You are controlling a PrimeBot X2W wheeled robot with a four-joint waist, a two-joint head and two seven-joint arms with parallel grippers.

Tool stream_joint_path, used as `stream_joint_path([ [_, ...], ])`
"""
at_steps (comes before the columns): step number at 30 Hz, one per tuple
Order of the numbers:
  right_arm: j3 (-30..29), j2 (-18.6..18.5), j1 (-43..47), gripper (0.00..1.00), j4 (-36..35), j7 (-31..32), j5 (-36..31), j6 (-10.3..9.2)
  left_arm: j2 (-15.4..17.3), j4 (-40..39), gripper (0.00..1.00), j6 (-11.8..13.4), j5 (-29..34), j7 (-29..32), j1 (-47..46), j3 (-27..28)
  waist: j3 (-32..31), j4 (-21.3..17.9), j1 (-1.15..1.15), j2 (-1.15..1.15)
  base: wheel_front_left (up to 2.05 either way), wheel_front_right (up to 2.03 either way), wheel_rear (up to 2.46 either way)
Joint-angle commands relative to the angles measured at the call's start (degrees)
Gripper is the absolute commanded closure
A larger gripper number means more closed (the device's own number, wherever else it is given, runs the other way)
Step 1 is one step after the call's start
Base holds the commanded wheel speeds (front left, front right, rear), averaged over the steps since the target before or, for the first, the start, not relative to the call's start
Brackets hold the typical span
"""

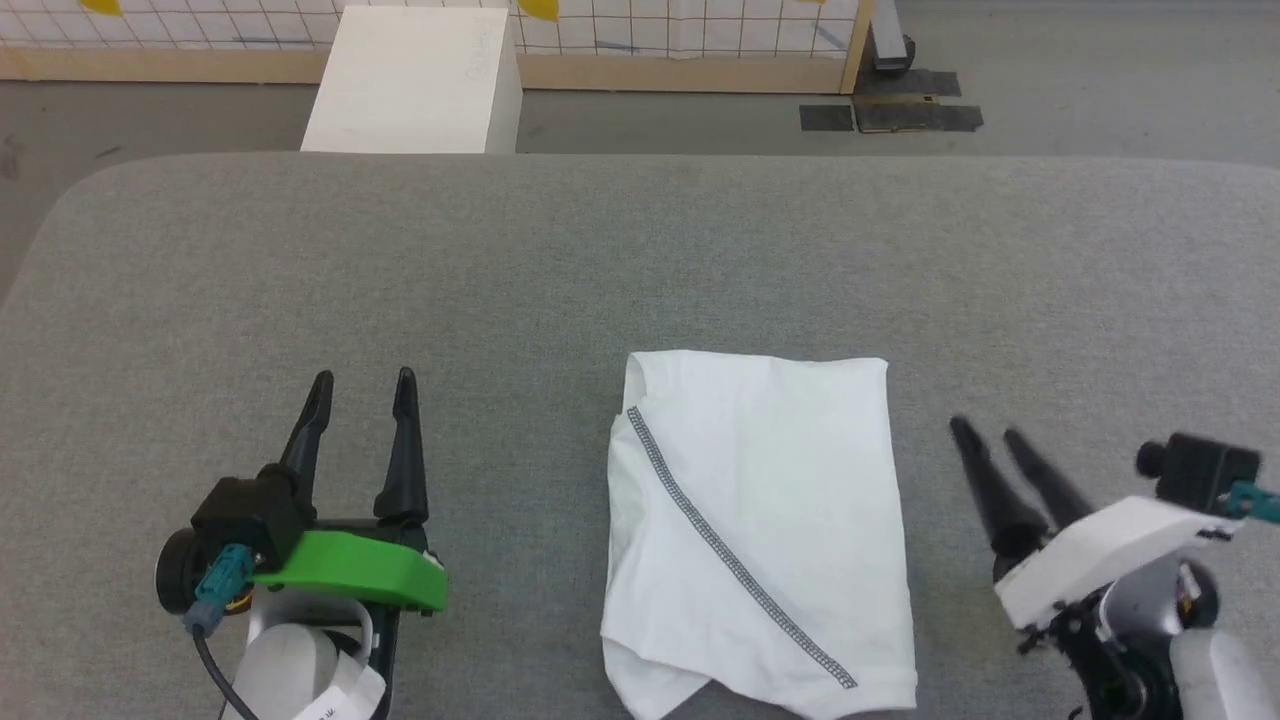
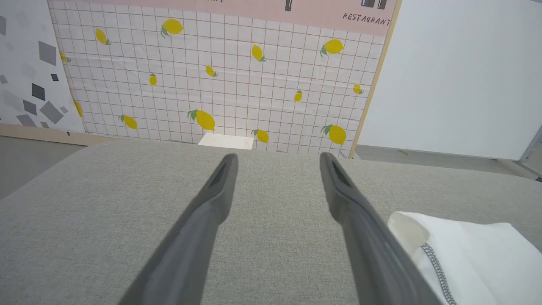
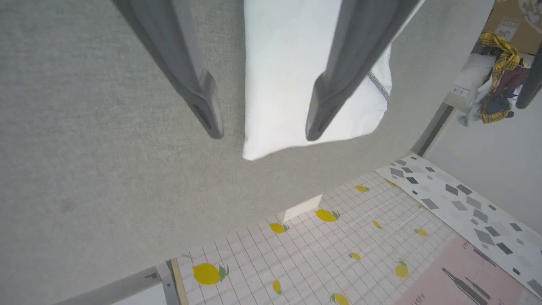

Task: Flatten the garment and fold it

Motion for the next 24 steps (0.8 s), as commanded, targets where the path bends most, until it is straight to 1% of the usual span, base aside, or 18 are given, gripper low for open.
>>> stream_joint_path([
  [1,0.24,0.26,0.33,0.00,1.42,0.79,1.22,-0.06,-0.14,-0.19,0.00,0.25,0.20,-0.21,0.63,0.05,0.17,0.00,0.00,0.00,0.00,0.00,0.00],
  [4,1.47,0.27,0.16,0.00,5.08,2.60,5.17,-0.06,-0.14,-0.26,0.00,0.23,0.11,-0.21,0.43,-0.33,0.58,0.30,0.00,0.00,0.00,0.00,0.00],
  [5,1.91,0.28,-0.07,0.00,5.96,3.07,5.10,-0.06,-0.14,-0.27,0.00,0.23,0.07,-0.21,0.35,-0.44,0.73,0.42,0.00,0.00,0.00,0.00,0.00],
  [14,4.05,0.28,-4.01,0.00,15.70,10.23,1.28,-0.06,-0.14,-0.08,0.00,0.38,-0.51,-0.21,-0.20,-1.62,2.10,2.19,0.00,0.00,0.00,0.00,0.00],
  [18,5.55,0.29,-4.91,0.00,18.48,14.98,-2.30,-0.06,-0.14,0.17,0.00,0.51,-0.81,-0.21,-0.39,-1.93,2.32,2.86,0.00,0.00,0.00,0.00,0.00],
  [20,6.03,0.29,-4.99,0.00,18.72,17.10,-2.92,-0.06,-0.14,0.29,0.00,0.60,-0.92,-0.21,-0.35,-2.02,2.26,3.09,0.00,0.00,0.00,0.00,0.00],
  [22,6.78,0.29,-4.93,0.66,18.28,18.44,-2.21,-0.06,-0.14,0.35,0.00,0.67,-0.97,-0.21,-0.33,-2.08,2.21,3.19,0.00,0.00,0.00,0.00,0.00],
  [23,7.05,0.29,-4.87,0.95,17.77,18.74,-2.20,-0.06,-0.14,0.38,0.00,0.74,-1.01,-0.21,-0.30,-2.07,2.18,3.18,0.00,0.00,0.00,0.00,0.00],
  [24,7.11,0.29,-4.84,0.95,17.30,18.81,-2.72,-0.06,-0.14,0.38,0.00,0.79,-1.02,-0.21,-0.25,-2.03,2.13,3.11,0.00,0.00,0.00,0.00,0.00],
])
